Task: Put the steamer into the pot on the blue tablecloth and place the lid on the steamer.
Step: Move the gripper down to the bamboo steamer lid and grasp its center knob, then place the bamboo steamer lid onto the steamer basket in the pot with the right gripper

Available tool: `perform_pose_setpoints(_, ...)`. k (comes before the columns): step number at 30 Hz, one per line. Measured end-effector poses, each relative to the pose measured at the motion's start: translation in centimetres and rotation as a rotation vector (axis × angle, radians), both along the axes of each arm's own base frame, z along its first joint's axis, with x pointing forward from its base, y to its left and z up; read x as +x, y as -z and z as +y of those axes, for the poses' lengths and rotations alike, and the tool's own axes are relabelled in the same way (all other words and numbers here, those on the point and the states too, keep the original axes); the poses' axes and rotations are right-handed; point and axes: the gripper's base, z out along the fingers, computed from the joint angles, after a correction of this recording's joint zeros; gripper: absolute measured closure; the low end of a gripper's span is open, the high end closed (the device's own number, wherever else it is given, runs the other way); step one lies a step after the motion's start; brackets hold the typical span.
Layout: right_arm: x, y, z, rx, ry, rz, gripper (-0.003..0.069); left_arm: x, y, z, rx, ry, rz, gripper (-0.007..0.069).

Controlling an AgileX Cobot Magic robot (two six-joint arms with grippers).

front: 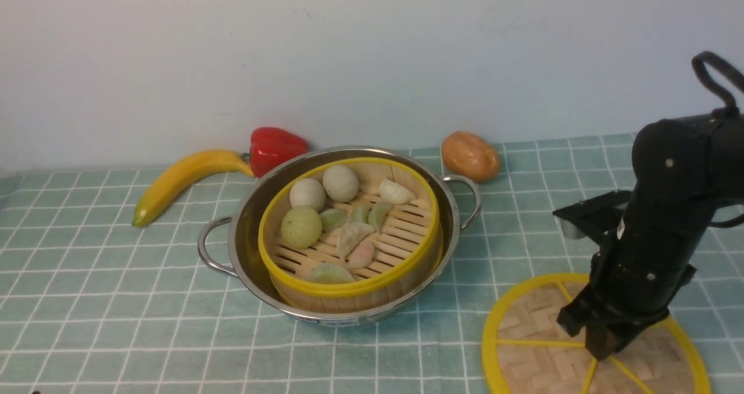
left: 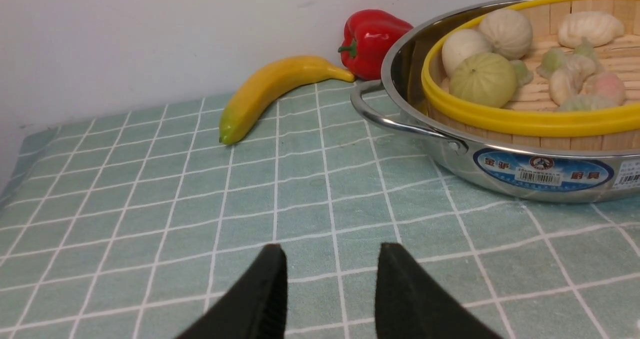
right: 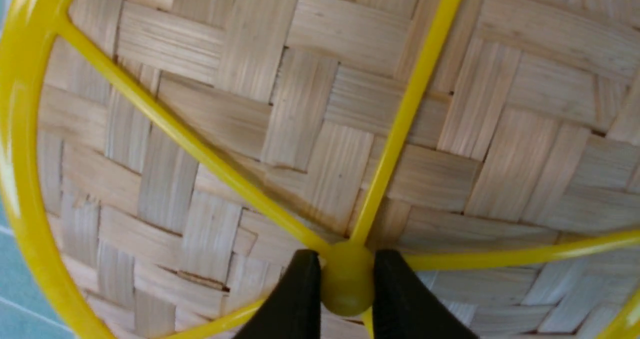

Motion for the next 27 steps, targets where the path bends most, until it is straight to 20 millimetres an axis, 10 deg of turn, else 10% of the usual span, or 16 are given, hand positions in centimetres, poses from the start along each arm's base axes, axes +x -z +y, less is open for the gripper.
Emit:
perform_pose_setpoints(11, -2.4, -12.3, 0.0, 0.144, -0.092, -0.417, 0.0512, 0.0, 0.0, 0.0, 0.0, 0.0, 0.0, 0.0382)
perform_pose_setpoints(21, -0.2, -15.1, 9.3, 0.248, -0.44, -0.605, 0.0512, 0.0, 0.0, 0.0, 0.0, 0.0, 0.0, 0.0382)
perform_pose_setpoints(27, 3.1, -12.4, 14.2, 0.199, -0.561, -0.6, 0.0512, 0.0, 0.0, 0.0, 0.0, 0.0, 0.0, 0.0382)
